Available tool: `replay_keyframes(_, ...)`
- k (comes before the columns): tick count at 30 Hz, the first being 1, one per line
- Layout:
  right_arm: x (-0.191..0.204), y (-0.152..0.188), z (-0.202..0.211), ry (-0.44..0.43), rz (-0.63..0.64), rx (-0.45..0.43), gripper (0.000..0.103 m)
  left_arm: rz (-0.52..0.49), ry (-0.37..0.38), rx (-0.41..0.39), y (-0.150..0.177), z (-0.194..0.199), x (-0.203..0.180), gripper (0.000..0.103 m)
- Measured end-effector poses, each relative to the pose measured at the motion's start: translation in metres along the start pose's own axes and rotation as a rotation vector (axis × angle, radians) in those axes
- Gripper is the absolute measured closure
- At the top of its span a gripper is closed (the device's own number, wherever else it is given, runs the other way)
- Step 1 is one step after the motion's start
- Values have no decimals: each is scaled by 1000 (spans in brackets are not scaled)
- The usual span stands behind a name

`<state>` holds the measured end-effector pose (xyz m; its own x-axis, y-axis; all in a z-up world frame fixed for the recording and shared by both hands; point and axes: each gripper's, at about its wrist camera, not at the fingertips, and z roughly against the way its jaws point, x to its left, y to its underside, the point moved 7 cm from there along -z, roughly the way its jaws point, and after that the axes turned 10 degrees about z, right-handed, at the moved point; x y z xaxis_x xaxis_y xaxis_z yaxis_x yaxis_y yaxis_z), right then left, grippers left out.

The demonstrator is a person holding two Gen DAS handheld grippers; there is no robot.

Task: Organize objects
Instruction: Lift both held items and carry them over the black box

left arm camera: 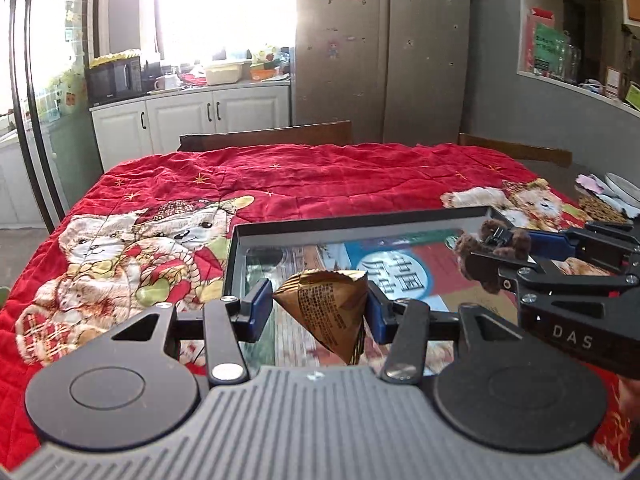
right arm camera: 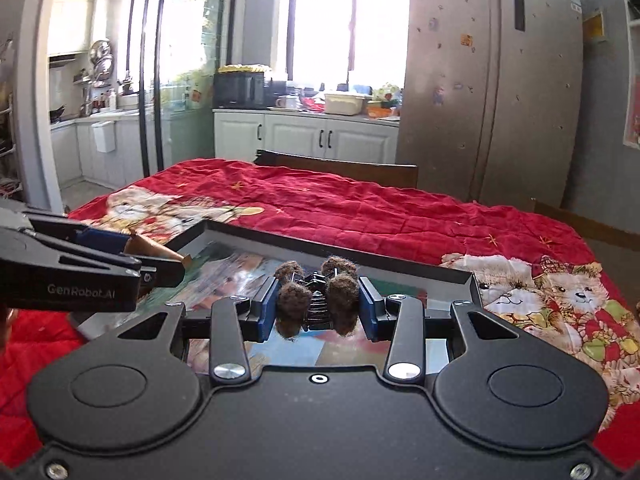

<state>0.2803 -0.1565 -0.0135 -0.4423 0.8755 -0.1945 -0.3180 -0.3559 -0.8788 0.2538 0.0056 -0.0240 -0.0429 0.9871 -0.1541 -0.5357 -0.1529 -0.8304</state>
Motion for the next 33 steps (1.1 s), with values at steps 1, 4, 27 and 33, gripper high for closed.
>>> replay_keyframes(1,-3,0,-6,2,-11,3,63,5,-3,3,-2,-5,-1,51)
replay_keyframes(4,-9,1,-23,9,-41,10,63,3,-27,-3,-5,-18,-2,50)
replay_keyframes(27,-19,17,-72,47,-40,96,63,35,-78,47,0,-76,-2,50)
replay_keyframes(33,-20,17,-77,38,-50,123,63,30,-80,53,0,-79,-3,50)
